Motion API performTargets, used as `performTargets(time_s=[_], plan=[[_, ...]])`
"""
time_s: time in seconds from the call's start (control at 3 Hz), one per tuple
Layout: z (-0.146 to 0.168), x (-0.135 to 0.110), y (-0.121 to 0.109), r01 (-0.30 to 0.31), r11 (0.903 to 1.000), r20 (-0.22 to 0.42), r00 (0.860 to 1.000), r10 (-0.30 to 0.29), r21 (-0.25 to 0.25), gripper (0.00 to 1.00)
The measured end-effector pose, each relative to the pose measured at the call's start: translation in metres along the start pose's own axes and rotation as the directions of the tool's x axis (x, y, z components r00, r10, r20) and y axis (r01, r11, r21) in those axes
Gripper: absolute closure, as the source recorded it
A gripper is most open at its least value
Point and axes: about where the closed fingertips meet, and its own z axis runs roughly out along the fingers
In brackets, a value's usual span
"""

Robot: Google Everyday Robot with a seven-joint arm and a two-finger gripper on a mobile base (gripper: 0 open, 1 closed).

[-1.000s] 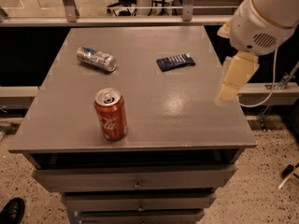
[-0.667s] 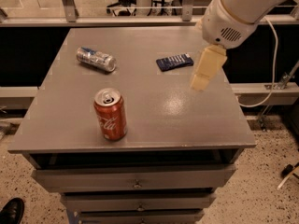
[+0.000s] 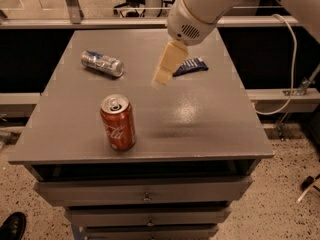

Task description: Place redbull can upright

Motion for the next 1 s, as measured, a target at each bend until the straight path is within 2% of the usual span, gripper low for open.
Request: performTargets(time_s=[0.67, 1.0], plan=[[0.000, -0.003, -0.001, -0.004, 1.0000, 0.021, 1.000, 0.004, -0.003, 0.00], [0.026, -0.028, -0.016, -0.038, 0.9993, 0.098, 0.994, 0.038, -0.007, 0.00]])
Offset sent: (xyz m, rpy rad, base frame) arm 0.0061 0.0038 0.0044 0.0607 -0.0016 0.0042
